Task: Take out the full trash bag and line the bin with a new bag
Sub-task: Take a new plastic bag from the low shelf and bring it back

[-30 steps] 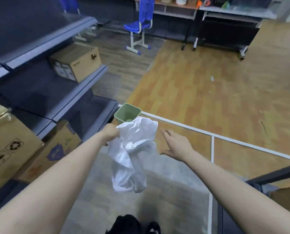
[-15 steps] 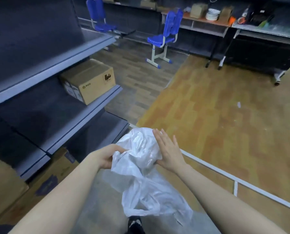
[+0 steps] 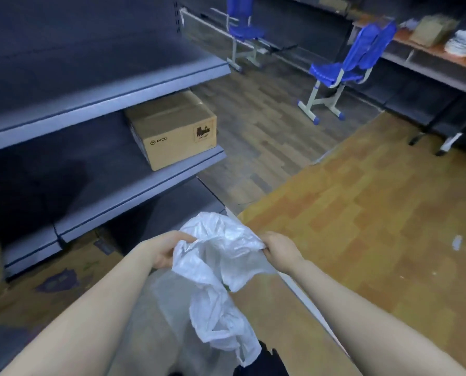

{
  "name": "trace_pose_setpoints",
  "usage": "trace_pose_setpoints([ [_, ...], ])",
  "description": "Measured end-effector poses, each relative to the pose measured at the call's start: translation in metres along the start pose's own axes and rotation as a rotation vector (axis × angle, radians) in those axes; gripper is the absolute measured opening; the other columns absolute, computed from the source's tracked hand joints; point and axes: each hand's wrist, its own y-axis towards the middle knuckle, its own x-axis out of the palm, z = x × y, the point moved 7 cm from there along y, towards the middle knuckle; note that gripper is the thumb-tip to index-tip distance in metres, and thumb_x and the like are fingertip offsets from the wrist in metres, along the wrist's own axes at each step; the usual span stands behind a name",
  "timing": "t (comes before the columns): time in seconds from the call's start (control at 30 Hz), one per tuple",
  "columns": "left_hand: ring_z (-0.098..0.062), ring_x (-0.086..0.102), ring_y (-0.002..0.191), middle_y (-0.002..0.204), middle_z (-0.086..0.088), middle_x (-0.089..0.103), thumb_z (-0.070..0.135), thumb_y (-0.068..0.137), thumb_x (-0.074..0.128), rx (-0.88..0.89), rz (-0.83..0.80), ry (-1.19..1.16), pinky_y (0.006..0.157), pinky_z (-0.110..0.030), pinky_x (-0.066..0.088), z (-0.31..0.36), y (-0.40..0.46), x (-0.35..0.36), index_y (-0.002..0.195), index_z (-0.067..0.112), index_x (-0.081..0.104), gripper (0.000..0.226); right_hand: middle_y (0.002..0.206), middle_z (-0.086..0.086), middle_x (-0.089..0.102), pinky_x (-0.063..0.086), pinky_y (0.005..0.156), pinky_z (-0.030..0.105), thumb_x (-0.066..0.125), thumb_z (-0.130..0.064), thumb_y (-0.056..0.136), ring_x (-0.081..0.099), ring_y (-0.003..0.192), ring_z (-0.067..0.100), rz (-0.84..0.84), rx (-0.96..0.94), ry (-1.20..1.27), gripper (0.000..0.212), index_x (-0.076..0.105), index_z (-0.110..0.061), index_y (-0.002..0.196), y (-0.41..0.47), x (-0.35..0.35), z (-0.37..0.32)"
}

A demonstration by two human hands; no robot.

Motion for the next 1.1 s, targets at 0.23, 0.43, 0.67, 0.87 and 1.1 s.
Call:
trace_pose_setpoints([
  [0.23, -0.028, 0.059, 0.108, 0.122, -0.013, 0.060, 0.061, 0.075, 0.066, 0.217, 0.270, -0.323, 0.102, -0.046, 0.042, 0.023, 0.032, -0.023, 0.127, 0.023, 0.050, 0.067, 0.100, 0.021, 0.065, 0.028, 0.063, 0.032, 0.040, -0.010, 0.089, 0.059, 0.093, 0.040, -0.007, -0.055, 0.070, 0.014, 0.054, -0.012, 0.086, 0.076, -0.053, 0.029],
  [0.43, -0.026, 0.018, 0.144, 0.158, 0.002, 0.015, 0.083, 0.053, 0.057, 0.233, 0.517, -0.337, 0.116, -0.053, 0.015, 0.003, 0.055, -0.074, 0.149, 0.029, 0.021, 0.116, 0.115, 0.016, 0.065, 0.038, 0.068, 0.034, 0.044, -0.012, 0.092, 0.059, 0.103, 0.039, -0.006, -0.081, 0.150, 0.030, 0.053, -0.009, 0.121, 0.147, -0.059, 0.015],
  [0.67, -0.034, 0.021, 0.142, 0.157, -0.011, 0.015, 0.073, 0.039, 0.078, 0.169, 0.670, -0.199, 0.116, -0.046, 0.022, -0.003, 0.072, -0.090, 0.152, 0.020, 0.007, 0.144, 0.111, 0.016, 0.063, 0.045, 0.079, 0.038, 0.043, -0.011, 0.093, 0.057, 0.104, 0.037, -0.105, 0.007, 0.267, 0.021, 0.053, -0.004, 0.110, 0.195, -0.050, -0.009],
  [0.87, -0.018, 0.001, 0.147, 0.160, 0.003, 0.003, 0.076, 0.016, 0.078, 0.356, 0.667, 0.085, 0.119, -0.044, 0.011, 0.037, 0.075, -0.050, 0.151, 0.033, 0.003, 0.160, 0.112, 0.008, 0.053, 0.058, 0.069, 0.047, 0.043, -0.017, 0.097, 0.057, 0.108, 0.035, -0.304, 0.109, 0.610, 0.031, 0.049, -0.008, 0.126, 0.209, -0.049, -0.036],
  [1.1, -0.018, -0.003, 0.146, 0.158, 0.005, 0.003, 0.055, 0.053, 0.083, 0.423, 0.857, 0.445, 0.117, -0.047, 0.002, 0.078, 0.083, -0.004, 0.140, 0.035, 0.035, 0.101, 0.091, 0.001, 0.056, 0.054, 0.043, 0.024, 0.042, -0.011, 0.097, 0.058, 0.087, 0.024, -0.410, 0.189, 0.809, 0.014, 0.048, -0.014, 0.109, 0.226, -0.059, -0.039],
])
